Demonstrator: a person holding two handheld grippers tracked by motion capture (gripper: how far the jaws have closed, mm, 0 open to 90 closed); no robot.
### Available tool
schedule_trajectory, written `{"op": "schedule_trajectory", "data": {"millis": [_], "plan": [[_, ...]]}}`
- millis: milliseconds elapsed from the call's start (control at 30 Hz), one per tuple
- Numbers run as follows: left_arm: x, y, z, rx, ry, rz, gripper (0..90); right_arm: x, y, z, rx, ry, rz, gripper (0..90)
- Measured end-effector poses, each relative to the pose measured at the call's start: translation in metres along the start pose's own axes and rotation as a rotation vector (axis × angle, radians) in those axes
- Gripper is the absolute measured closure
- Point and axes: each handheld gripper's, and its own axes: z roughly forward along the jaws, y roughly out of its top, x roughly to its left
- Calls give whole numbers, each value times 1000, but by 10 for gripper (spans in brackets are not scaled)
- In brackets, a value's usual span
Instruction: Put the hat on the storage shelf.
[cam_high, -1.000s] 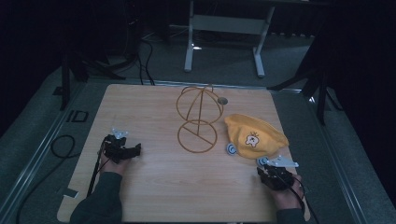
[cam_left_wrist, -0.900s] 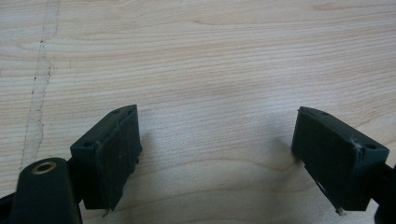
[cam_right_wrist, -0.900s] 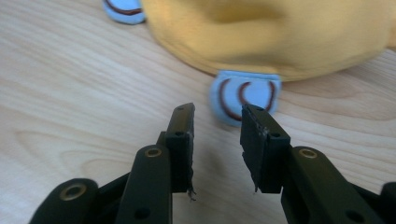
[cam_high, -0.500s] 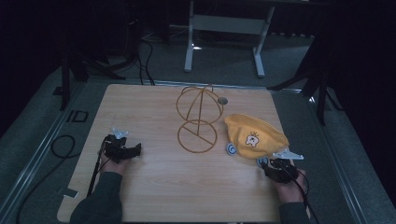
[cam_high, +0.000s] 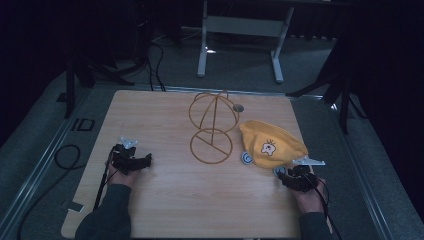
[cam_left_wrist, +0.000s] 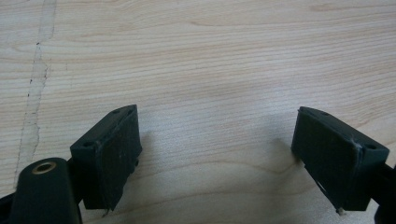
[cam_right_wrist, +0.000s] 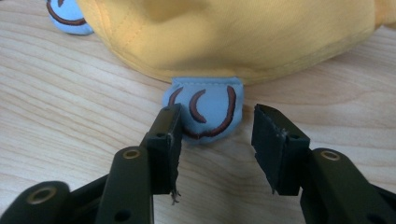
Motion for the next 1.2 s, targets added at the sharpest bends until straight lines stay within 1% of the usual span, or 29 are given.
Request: {"op": "schedule_trajectory", "data": {"millis": [67, 100, 167, 200, 300, 467, 533, 700, 800, 833, 867, 900, 933, 967, 1000, 1033, 1200], "plan": [[0, 0, 0, 0, 0, 0, 159, 2, 3, -1, -9, 15, -9, 510], [0, 0, 0, 0, 0, 0, 159, 2, 4, -1, -10, 14, -15, 504], [0, 0, 0, 0, 0, 0, 159, 3, 7, 1, 4, 10, -14, 492], [0, 0, 0, 0, 0, 0, 159, 3, 7, 4, 18, -3, -14, 487], [0, 0, 0, 0, 0, 0, 159, 3, 8, 9, 28, 16, 4, 485], [0, 0, 0, 0, 0, 0, 159, 3, 9, 12, 38, 18, 11, 499], [0, 0, 0, 0, 0, 0, 159, 4, 9, 12, 40, 17, 5, 517], [0, 0, 0, 0, 0, 0, 159, 10, 10, 11, 54, -9, -48, 580], [0, 0, 0, 0, 0, 0, 159, 10, 10, 11, 58, -5, -52, 616], [0, 0, 0, 0, 0, 0, 160, 10, 10, 11, 58, -5, -52, 616], [0, 0, 0, 0, 0, 0, 160, 10, 10, 11, 60, -5, -56, 636], [0, 0, 0, 0, 0, 0, 159, 12, 11, 11, 62, -1, -60, 696], [0, 0, 0, 0, 0, 0, 159, 12, 11, 11, 62, -1, -60, 696], [0, 0, 0, 0, 0, 0, 159, 13, 11, 10, 61, 5, -64, 737], [0, 0, 0, 0, 0, 0, 159, 13, 11, 10, 61, 5, -64, 737], [0, 0, 0, 0, 0, 0, 159, 13, 11, 9, 46, 9, -71, 769], [0, 0, 0, 1, -1, 2, 159, 15, 10, 7, 26, 26, -83, 796]]}}
